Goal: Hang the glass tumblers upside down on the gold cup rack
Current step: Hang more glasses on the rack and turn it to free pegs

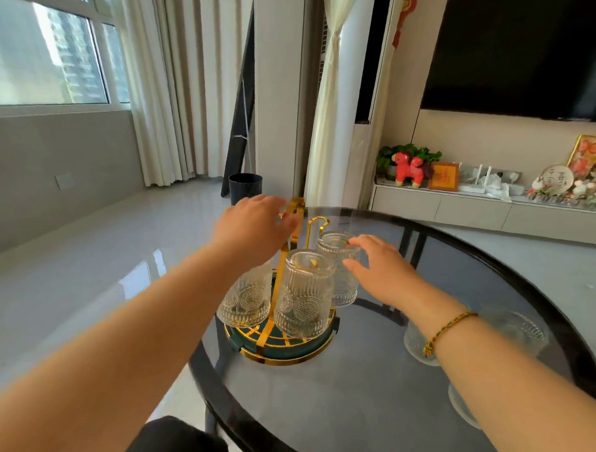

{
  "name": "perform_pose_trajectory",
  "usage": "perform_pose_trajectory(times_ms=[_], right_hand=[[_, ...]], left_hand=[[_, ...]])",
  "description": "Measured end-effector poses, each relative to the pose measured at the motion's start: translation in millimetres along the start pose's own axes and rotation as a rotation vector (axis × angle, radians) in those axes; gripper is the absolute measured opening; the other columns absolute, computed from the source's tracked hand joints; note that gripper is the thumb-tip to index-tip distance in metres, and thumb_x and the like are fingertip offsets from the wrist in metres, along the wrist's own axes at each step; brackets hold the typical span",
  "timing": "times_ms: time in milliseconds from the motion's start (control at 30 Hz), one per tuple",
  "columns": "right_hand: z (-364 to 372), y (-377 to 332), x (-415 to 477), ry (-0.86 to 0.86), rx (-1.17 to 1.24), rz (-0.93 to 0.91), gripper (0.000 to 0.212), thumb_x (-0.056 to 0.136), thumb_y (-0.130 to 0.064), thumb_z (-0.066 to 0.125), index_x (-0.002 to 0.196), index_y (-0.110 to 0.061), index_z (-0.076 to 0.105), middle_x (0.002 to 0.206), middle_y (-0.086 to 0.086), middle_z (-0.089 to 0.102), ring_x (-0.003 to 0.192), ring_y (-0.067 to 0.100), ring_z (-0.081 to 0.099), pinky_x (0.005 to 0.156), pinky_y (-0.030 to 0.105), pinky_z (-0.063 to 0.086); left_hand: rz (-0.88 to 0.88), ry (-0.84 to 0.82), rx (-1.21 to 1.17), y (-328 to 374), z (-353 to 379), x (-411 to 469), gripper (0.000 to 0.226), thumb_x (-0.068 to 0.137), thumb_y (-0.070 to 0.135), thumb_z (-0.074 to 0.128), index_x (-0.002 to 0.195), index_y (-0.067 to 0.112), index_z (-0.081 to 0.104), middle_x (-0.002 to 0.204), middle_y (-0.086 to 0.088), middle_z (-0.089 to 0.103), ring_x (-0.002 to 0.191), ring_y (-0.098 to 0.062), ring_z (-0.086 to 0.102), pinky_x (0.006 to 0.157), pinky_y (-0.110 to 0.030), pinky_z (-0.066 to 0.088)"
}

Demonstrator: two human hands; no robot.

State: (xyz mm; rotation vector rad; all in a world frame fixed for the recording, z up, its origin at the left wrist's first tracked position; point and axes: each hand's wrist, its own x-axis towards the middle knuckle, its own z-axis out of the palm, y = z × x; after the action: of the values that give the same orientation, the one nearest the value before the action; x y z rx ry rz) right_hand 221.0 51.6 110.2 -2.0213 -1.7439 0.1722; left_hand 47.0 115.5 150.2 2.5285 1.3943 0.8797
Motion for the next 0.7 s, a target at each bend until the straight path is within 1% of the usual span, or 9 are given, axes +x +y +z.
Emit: perform_pose_trajectory(times_ms=[67, 133, 200, 300, 367, 467, 500, 600, 700], right_hand=[[0.9, 1.5, -0.6, 0.004, 0.042, -0.012, 0.044, 0.089, -0.028, 0.043, 0.13, -0.015, 0.035, 0.144, 0.006, 0.034, 0.131, 0.025, 0.029, 0.106, 0.036, 0.026], [-0.1, 3.7, -0.6, -0.008, 0.054, -0.025, 0.045, 0.089, -0.029, 0.042, 0.131, -0.015, 0.034, 0.144, 0.005, 0.033, 0.131, 0.025, 0.028, 0.107, 0.036, 0.025], [-2.7, 7.0, -0.5, -0.024, 0.068, -0.037, 0.045, 0.089, -0.03, 0.042, 0.131, -0.017, 0.034, 0.144, 0.004, 0.033, 0.132, 0.025, 0.027, 0.107, 0.036, 0.025], [-8.1, 12.7, -2.0, -0.019, 0.12, -0.049, 0.042, 0.089, -0.031, 0.043, 0.128, -0.018, 0.038, 0.142, 0.004, 0.036, 0.13, 0.023, 0.029, 0.105, 0.035, 0.026], [-12.5, 15.4, -2.6, 0.006, 0.164, -0.052, 0.041, 0.089, -0.03, 0.043, 0.127, -0.017, 0.039, 0.14, 0.004, 0.037, 0.129, 0.022, 0.03, 0.103, 0.033, 0.027], [-21.3, 15.1, 1.7, 0.052, 0.236, -0.038, 0.04, 0.089, -0.028, 0.042, 0.127, -0.017, 0.039, 0.14, 0.006, 0.038, 0.127, 0.022, 0.033, 0.101, 0.032, 0.029], [-24.2, 13.8, 4.4, 0.056, 0.253, -0.031, 0.04, 0.09, -0.028, 0.042, 0.128, -0.016, 0.039, 0.14, 0.007, 0.038, 0.127, 0.022, 0.034, 0.099, 0.031, 0.03], [-30.3, 5.5, 14.4, 0.025, 0.292, -0.012, 0.043, 0.09, -0.03, 0.042, 0.131, -0.018, 0.035, 0.139, 0.009, 0.038, 0.123, 0.024, 0.04, 0.093, 0.03, 0.034], [-31.1, -5.6, 22.2, -0.015, 0.322, -0.013, 0.039, 0.09, -0.029, 0.041, 0.127, -0.016, 0.041, 0.131, 0.01, 0.047, 0.113, 0.024, 0.048, 0.083, 0.029, 0.039]], left_hand=[[-0.064, -0.217, 0.102, 11.8, 3.8, 25.3, 0.029, 0.089, 0.038, 0.044, 0.089, 0.01, 0.051, 0.081, -0.008, 0.056, 0.071, -0.02, 0.05, 0.061, -0.031, 0.038], [-0.119, -0.318, 0.164, 17.8, 4.3, 45.0, 0.026, 0.09, 0.032, 0.045, 0.086, 0.007, 0.052, 0.064, -0.003, 0.044, 0.06, -0.016, 0.042, 0.056, -0.027, 0.034], [-0.133, -0.364, 0.208, 18.8, 2.8, 58.6, 0.025, 0.09, 0.023, 0.048, 0.089, 0.0, 0.057, 0.065, -0.002, 0.044, 0.066, -0.02, 0.049, 0.062, -0.028, 0.042], [-0.149, -0.427, 0.201, 18.1, -1.2, 65.6, 0.025, 0.087, 0.019, 0.051, 0.066, 0.004, 0.052, 0.062, -0.003, 0.045, 0.061, -0.018, 0.047, 0.057, -0.022, 0.044], [-0.137, -0.469, 0.233, 18.5, -3.4, 65.1, 0.02, 0.086, 0.02, 0.054, 0.078, 0.002, 0.058, 0.067, -0.006, 0.05, 0.067, -0.02, 0.048, 0.065, -0.028, 0.043], [-0.021, -0.498, 0.297, 23.4, -6.3, 60.2, 0.024, 0.087, 0.017, 0.051, 0.101, 0.001, 0.062, 0.089, -0.011, 0.059, 0.08, -0.022, 0.051, 0.06, -0.022, 0.039], [0.026, -0.494, 0.306, 25.3, -6.7, 58.4, 0.025, 0.088, 0.015, 0.05, 0.107, 0.003, 0.06, 0.099, -0.012, 0.062, 0.087, -0.024, 0.054, 0.064, -0.024, 0.041], [0.132, -0.469, 0.268, 28.6, -8.7, 52.3, 0.028, 0.089, 0.014, 0.048, 0.116, 0.011, 0.056, 0.119, -0.011, 0.06, 0.108, -0.027, 0.053, 0.087, -0.029, 0.039], [0.207, -0.457, 0.221, 29.0, -10.2, 48.9, 0.028, 0.09, 0.018, 0.049, 0.117, 0.018, 0.055, 0.118, -0.009, 0.062, 0.105, -0.024, 0.055, 0.085, -0.028, 0.039]])
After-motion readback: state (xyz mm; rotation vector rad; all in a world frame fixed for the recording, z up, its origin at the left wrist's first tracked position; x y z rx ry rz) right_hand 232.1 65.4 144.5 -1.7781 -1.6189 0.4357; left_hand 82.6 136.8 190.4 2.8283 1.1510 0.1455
